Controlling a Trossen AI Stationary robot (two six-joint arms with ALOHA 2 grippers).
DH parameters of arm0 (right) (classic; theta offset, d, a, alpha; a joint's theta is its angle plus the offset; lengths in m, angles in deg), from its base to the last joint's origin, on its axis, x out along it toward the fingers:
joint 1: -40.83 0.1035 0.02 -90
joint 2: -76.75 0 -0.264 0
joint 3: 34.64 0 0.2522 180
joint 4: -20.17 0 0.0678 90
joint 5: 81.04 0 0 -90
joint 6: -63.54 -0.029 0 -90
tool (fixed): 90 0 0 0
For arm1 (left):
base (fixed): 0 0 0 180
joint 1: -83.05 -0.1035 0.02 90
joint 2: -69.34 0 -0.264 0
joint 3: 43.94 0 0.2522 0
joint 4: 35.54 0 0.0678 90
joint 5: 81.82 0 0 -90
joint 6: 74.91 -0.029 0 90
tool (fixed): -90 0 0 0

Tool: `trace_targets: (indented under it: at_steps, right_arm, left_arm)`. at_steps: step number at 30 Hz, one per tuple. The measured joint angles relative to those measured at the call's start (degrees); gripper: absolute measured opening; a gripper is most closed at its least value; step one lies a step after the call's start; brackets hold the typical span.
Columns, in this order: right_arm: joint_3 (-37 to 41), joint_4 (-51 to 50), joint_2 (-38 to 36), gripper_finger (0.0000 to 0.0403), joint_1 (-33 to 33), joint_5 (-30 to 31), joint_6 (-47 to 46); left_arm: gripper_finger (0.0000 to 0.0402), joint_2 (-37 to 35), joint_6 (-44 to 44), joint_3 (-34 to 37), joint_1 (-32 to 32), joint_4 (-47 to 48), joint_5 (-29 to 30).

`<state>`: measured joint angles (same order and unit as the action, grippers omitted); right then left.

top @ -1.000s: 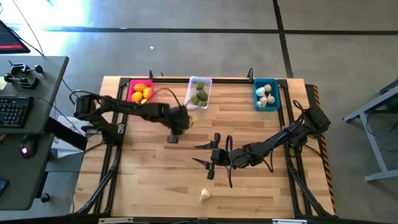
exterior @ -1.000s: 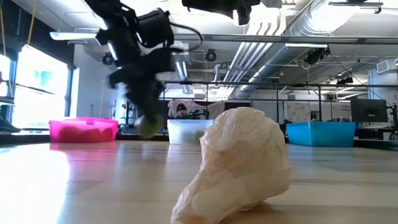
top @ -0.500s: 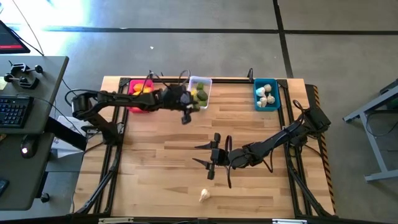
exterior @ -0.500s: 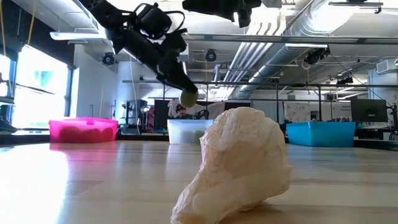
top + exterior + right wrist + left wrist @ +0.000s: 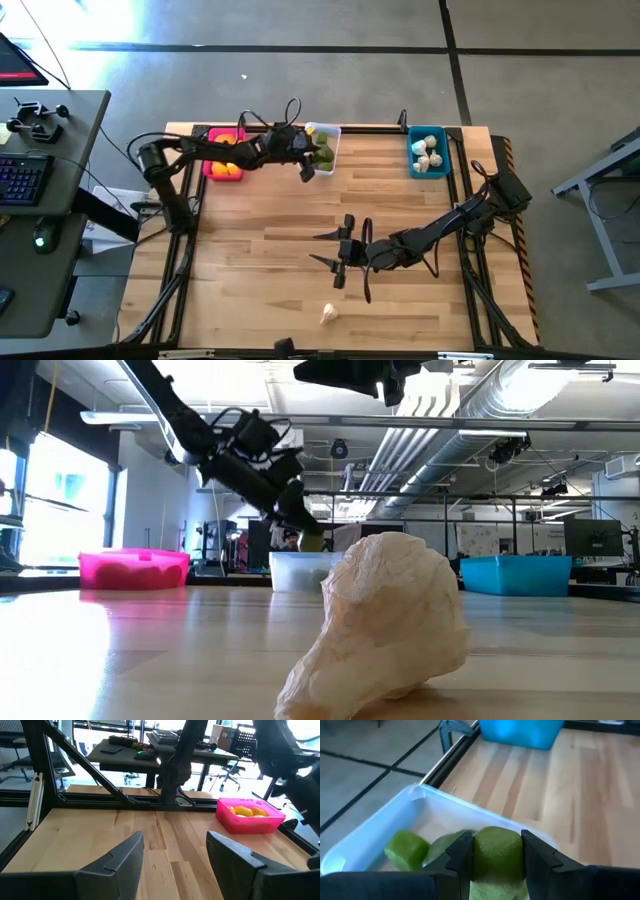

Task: Sort produce into baskets
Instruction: Put the lime into the white bin, then put the garlic into the blue bin

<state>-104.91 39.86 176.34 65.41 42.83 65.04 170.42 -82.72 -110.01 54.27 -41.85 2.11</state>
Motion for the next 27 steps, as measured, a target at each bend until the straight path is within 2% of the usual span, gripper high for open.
trace_targets:
  at_steps: [4, 8, 10, 14, 18, 21, 27]
  right_arm:
    - [0.00, -0.25, 0.00, 0.0205, -0.01, 0.00, 0.00]
    - [0.00, -0.28, 0.00, 0.0205, -0.19, 0.00, -0.08]
    - [0.00, -1.05, 0.00, 0.0205, -0.19, 0.01, -0.83]
    - [0.00, -5.73, 0.00, 0.0205, -0.19, -0.11, -3.69]
    - [0.00, -9.88, 0.00, 0.0205, -0.21, -4.87, -9.43]
    - [0.00, -12.11, 0.00, 0.0208, 0.10, -7.81, -12.51]
    - [0.00, -15.00, 0.00, 0.0239, 4.81, -7.99, -16.31]
  left_arm:
    - [0.0106, 1.87, 0.31, 0.00, -0.97, 0.05, -0.39]
    - [0.0107, 2.12, 0.23, 0.00, -1.59, 1.30, 2.04]
    - [0.0124, 2.09, 0.26, 0.00, -2.05, 2.12, 2.00]
    - [0.0181, 2.01, -0.88, -0.13, -2.02, 4.00, 1.72]
    - [0.0225, 2.15, -2.14, 0.04, -1.12, 5.92, 1.67]
    - [0.0237, 1.41, -4.48, 0.07, 0.16, 5.78, 1.59]
    - [0.0233, -0.59, -4.79, 0.02, 3.23, 3.36, 0.41]
